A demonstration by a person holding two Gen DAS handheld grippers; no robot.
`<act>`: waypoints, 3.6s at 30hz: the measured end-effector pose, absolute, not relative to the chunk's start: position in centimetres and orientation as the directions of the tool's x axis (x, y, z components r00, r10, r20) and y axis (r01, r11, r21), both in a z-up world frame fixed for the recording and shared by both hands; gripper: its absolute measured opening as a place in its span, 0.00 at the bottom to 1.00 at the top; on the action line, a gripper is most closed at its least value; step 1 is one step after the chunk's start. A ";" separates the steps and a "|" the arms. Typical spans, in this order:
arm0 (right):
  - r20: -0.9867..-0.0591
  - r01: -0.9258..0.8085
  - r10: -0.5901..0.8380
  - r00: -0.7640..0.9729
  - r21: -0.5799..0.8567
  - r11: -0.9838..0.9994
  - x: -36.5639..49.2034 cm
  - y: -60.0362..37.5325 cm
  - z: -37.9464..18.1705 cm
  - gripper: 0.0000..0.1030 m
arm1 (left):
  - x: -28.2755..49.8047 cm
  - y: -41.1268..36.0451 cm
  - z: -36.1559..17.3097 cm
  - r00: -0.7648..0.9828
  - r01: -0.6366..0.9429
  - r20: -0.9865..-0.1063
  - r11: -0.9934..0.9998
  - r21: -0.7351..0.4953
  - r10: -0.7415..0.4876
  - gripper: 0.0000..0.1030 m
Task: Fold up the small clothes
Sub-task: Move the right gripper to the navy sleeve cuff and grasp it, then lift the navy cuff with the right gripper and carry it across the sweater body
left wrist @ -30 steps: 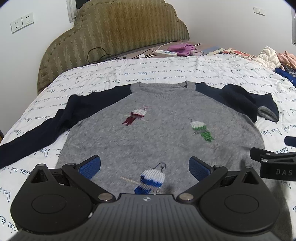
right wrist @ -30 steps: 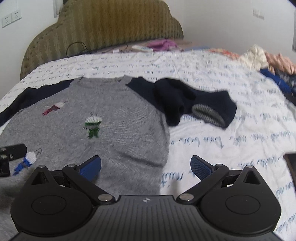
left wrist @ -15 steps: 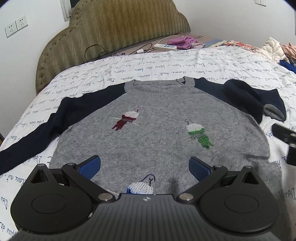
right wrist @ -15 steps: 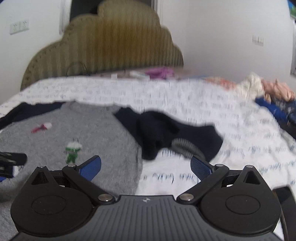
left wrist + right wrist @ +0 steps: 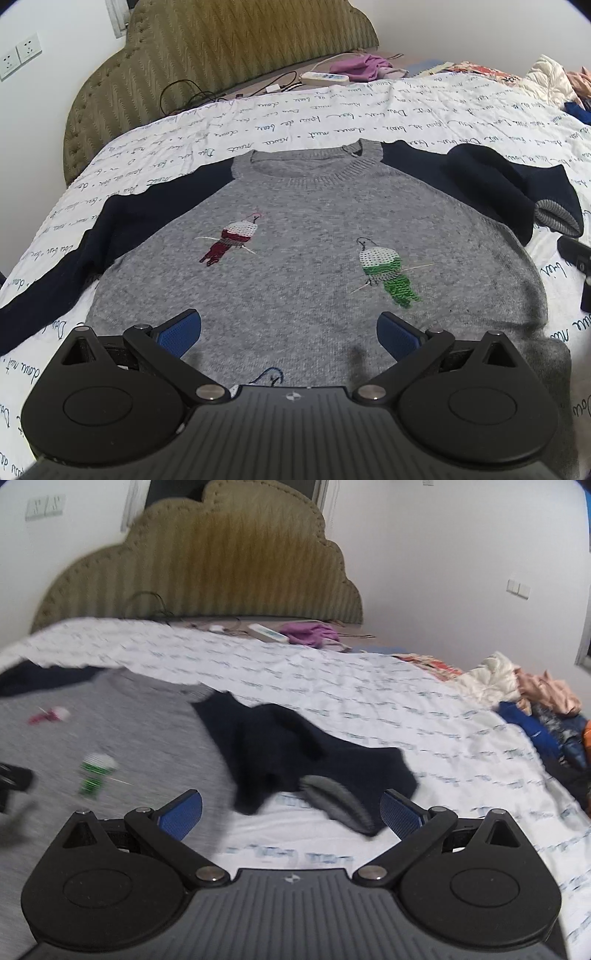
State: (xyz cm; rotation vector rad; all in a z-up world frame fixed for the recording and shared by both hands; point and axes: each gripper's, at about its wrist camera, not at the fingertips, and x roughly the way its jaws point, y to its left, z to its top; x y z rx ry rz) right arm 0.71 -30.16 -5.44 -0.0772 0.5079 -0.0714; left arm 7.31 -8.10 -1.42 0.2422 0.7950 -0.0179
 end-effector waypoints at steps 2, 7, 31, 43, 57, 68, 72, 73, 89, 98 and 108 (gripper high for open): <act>-0.487 0.061 -0.114 0.866 -0.123 0.991 1.5 -31.3 -6.2 1.00 | 7.5 -8.3 -1.5 0.698 0.112 -0.712 0.972 0.208 0.072 1.00; -0.510 0.051 -0.166 0.844 -0.232 0.971 4.0 -32.9 -8.2 1.00 | 8.1 -8.8 -1.9 0.689 0.121 -0.721 0.969 0.215 0.073 1.00; -0.497 0.350 -0.095 0.863 0.452 0.820 8.0 -52.9 -6.9 0.08 | 9.6 -6.9 -2.1 0.668 0.076 -0.729 0.962 0.263 0.147 1.00; -0.625 0.557 -0.155 0.765 0.522 0.646 9.5 -62.3 -11.5 0.10 | 9.9 -6.5 -2.2 0.657 0.064 -0.736 0.961 0.270 0.163 1.00; -0.556 0.534 -0.085 0.827 0.728 0.431 7.5 -61.6 -13.6 0.11 | 9.7 -6.0 -1.7 0.670 0.064 -0.724 0.959 0.276 0.164 1.00; -0.454 0.608 -0.424 0.784 0.423 0.672 5.5 -59.4 -2.7 0.09 | 10.9 -1.7 -1.0 0.661 -0.016 -0.730 0.975 0.221 0.176 1.00; -0.426 0.484 -0.320 0.847 0.365 0.795 6.4 -52.9 -1.5 0.09 | 11.0 -1.3 -1.4 0.650 0.000 -0.745 0.981 0.194 0.147 1.00; -0.420 0.444 -0.285 0.861 0.352 0.824 6.8 -51.0 -1.4 0.09 | 10.9 -1.3 -1.4 0.651 0.003 -0.745 0.981 0.194 0.145 1.00; -0.457 0.093 0.019 0.889 0.223 0.970 11.5 -30.8 -3.2 0.10 | 10.7 0.8 -1.6 0.653 -0.003 -0.747 0.987 0.158 0.122 1.00; -0.495 -0.004 0.082 0.865 0.157 0.988 13.3 -24.6 -3.2 0.10 | 10.5 1.6 -1.6 0.653 -0.001 -0.749 0.989 0.147 0.112 1.00; -0.512 -0.078 0.129 0.849 0.120 0.990 15.3 -19.3 -2.4 0.10 | 10.2 2.6 -0.9 0.664 -0.010 -0.738 0.988 0.151 0.119 1.00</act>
